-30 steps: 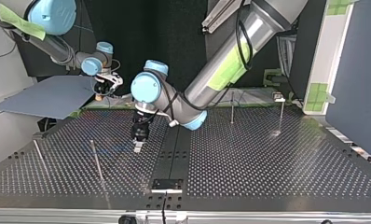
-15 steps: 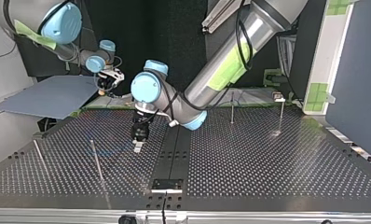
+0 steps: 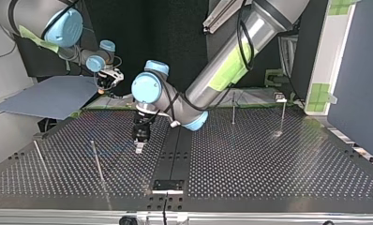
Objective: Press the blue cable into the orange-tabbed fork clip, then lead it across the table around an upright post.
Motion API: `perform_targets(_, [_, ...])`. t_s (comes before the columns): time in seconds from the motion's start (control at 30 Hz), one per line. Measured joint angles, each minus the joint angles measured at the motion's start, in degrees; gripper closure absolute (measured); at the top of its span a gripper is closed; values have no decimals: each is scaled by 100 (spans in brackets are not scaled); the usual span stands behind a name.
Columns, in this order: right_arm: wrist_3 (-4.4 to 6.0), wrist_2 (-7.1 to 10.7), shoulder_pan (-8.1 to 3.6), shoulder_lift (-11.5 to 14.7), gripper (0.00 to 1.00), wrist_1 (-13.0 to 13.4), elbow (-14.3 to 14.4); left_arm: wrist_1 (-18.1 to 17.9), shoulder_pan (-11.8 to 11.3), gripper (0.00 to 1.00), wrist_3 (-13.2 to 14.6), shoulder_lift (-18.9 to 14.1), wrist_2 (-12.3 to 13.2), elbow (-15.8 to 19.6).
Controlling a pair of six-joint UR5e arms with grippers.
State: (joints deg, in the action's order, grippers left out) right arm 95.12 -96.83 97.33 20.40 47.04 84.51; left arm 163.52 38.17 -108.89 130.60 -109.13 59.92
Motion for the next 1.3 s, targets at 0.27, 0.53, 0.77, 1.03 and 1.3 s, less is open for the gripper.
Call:
perform_targets(0.27, [116, 125, -40, -110, 100, 33, -162, 150, 16, 1, 0, -2, -234, 0])
perform_targets(0.53, [199, 312, -99, -113, 100, -13, -223, 509, 30, 1, -22, -3, -529, -1])
perform_targets(0.77, [203, 355, -107, -116, 100, -27, -227, 890, 39, 1, -272, -3, -696, -124])
perform_targets(1.03, [226, 362, -112, -118, 100, -46, -227, 1332, 3, 1, -538, -4, -626, -293])
perform_targets(1.3, [268, 365, -108, -119, 100, -58, -226, 1800, -37, 1, -570, -4, -312, -308])
